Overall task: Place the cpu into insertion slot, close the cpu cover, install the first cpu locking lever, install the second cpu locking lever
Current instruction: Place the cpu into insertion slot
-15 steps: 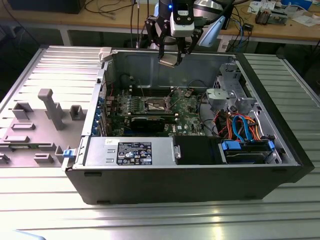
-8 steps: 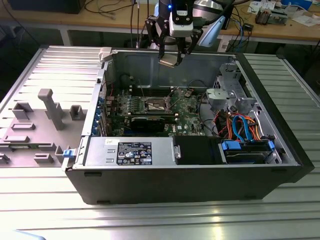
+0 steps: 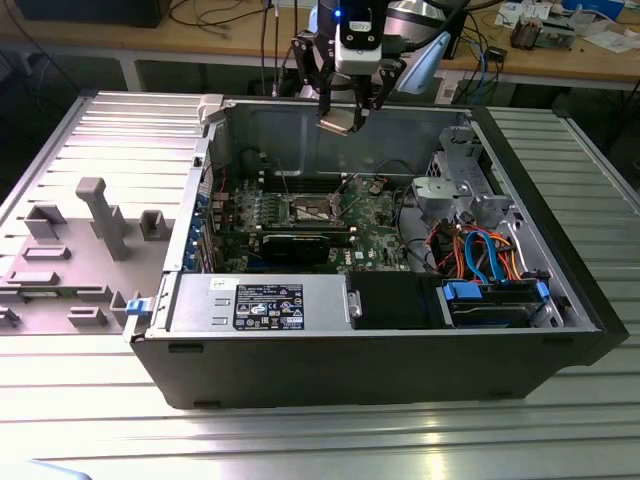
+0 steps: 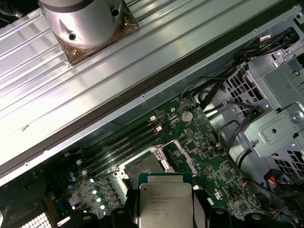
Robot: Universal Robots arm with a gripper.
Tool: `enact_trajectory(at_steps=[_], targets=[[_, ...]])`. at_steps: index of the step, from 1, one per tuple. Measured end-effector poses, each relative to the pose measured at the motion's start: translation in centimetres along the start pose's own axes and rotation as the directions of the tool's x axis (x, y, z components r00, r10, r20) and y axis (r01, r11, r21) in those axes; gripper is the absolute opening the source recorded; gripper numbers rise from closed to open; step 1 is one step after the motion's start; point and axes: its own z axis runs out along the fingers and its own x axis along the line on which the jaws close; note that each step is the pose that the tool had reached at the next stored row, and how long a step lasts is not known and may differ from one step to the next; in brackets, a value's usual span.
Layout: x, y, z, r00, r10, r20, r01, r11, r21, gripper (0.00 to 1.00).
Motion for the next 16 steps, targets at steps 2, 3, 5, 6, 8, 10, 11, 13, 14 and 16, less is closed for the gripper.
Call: enact_trajectory(at_steps=[2,3,5,6,8,10,11,13,14,16], targets=[[0.00,0.00,0.01,1.0000,0.000,0.0003,0.000,1.0000,0.0003,0.54],[0.00,0.00,0.01,1.0000,0.004,0.0011,-0.004,1.0000,0.0010,0.54],[0.00,0.00,0.03,0.9998,0.021,0.0030,-0.021,0.9998,0.0013,0.54],[0.00,0.00,0.05,0.9995,0.030,0.0037,-0.030,0.9995,0.0013,0.54],[0.00,-0.01,0.08,0.9985,0.055,0.0059,-0.055,0.9985,0.0008,0.54],[0.03,-0.03,0.10,0.9975,0.070,0.0071,-0.070,0.9975,0.0007,0.54],[0.03,-0.03,0.10,0.9973,0.074,0.0073,-0.074,0.9973,0.0006,0.54],[0.03,-0.03,0.11,0.9971,0.075,0.0075,-0.075,0.9972,0.0005,0.54],[0.03,-0.03,0.11,0.9971,0.075,0.0075,-0.075,0.9972,0.0004,0.54],[0.03,-0.03,0.11,0.9971,0.075,0.0075,-0.075,0.9972,0.0004,0.54]])
